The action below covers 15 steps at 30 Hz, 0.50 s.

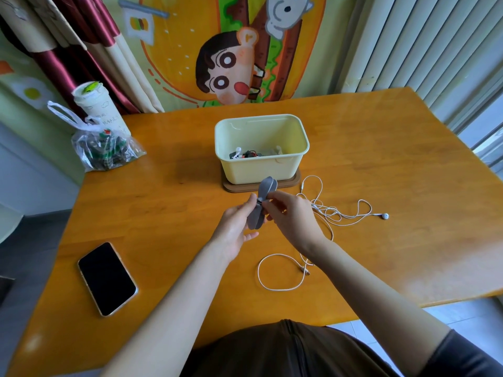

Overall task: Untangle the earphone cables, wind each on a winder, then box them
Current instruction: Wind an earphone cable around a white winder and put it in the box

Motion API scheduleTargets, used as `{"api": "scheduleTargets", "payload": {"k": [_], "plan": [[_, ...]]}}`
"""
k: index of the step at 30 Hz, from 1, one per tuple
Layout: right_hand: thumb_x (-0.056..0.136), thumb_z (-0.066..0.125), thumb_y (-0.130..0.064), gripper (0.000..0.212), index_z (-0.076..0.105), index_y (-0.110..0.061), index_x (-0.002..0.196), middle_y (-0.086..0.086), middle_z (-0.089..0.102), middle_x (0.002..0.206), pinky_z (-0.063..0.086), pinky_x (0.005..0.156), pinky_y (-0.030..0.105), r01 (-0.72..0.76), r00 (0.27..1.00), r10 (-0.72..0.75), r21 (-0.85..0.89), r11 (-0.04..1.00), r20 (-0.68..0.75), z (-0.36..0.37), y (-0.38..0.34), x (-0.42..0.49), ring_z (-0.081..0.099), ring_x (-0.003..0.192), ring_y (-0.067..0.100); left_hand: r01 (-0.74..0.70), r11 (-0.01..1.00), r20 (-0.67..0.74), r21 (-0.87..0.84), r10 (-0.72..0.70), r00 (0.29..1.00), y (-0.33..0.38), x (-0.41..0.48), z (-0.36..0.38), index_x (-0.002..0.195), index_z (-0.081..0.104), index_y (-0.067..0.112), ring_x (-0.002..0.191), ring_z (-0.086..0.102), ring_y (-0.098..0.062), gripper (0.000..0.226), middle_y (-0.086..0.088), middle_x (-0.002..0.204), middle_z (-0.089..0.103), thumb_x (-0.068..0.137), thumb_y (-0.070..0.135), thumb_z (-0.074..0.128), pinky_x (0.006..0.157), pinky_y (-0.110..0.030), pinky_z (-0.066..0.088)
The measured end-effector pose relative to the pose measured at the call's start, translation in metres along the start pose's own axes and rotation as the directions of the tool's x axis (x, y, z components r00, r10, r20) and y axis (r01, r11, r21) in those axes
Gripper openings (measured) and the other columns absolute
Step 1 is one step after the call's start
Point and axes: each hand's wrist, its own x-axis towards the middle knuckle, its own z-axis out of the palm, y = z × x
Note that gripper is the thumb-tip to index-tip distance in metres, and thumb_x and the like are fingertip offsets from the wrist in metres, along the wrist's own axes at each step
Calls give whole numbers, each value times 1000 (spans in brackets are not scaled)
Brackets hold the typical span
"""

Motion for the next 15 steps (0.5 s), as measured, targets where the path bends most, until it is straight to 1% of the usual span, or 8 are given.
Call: {"api": "scheduleTargets", "payload": {"k": [1,3,4,6,8,10,11,15], "plan": [[94,55,-14,14,66,-8,100,-3,64,80,49,64,11,-6,1000,6,-1,1000,-8,1,1,0,61,66,3,-39,999,-48,26,40,998,-1,0,2,115,56,10,104,62,-24,42,-9,105,68,91,44,56,92,-44,45],[93,57,-15,12,67,-9,95,-3,65,77,49,63,16,-27,999,27,-5,1000,-33,4,4,-1,63,67,8,-131,983,-127,129,147,981,-4,2,4,114,48,19,101,62,-22,35,-9,107,65,92,43,56,86,-35,49],[92,58,-16,12,68,-10,95,-3,66,76,50,64,17,-33,999,33,-7,999,-43,5,4,-1,64,68,9,-188,963,-134,191,216,967,-4,1,5,115,45,23,97,61,-18,29,-7,107,64,94,41,54,79,-28,50],[92,59,-17,12,69,-11,96,-5,65,74,48,63,14,-41,997,41,-3,999,-64,7,5,-1,64,68,10,-297,909,-81,291,332,940,-3,-3,7,117,49,24,90,59,-11,21,-1,102,62,98,32,49,67,-15,46],[91,59,-15,12,69,-12,97,-5,64,73,46,62,8,-64,993,64,9,998,-100,7,6,0,63,67,9,-354,869,18,347,371,929,-4,-4,8,120,55,22,96,61,-11,23,1,104,65,99,27,49,70,-11,47],[91,60,-15,14,69,-11,99,-5,64,73,45,61,7,-89,988,91,20,996,-127,7,8,0,63,67,9,-376,832,72,408,382,922,-4,-4,7,126,56,23,103,62,-12,29,1,109,67,97,24,53,80,-16,49],[91,60,-17,14,69,-10,100,-4,64,74,45,61,7,-95,986,97,23,995,-132,7,9,0,63,67,9,-385,809,80,445,392,916,-4,-4,6,129,55,24,104,62,-12,32,1,110,68,96,23,54,81,-16,49],[91,61,-19,15,69,-10,100,-4,65,78,51,65,14,-106,986,110,32,994,-125,8,12,-3,64,70,8,-388,718,77,578,425,902,-2,-6,6,131,56,22,94,60,-9,36,5,98,65,95,22,56,65,-4,45]]}}
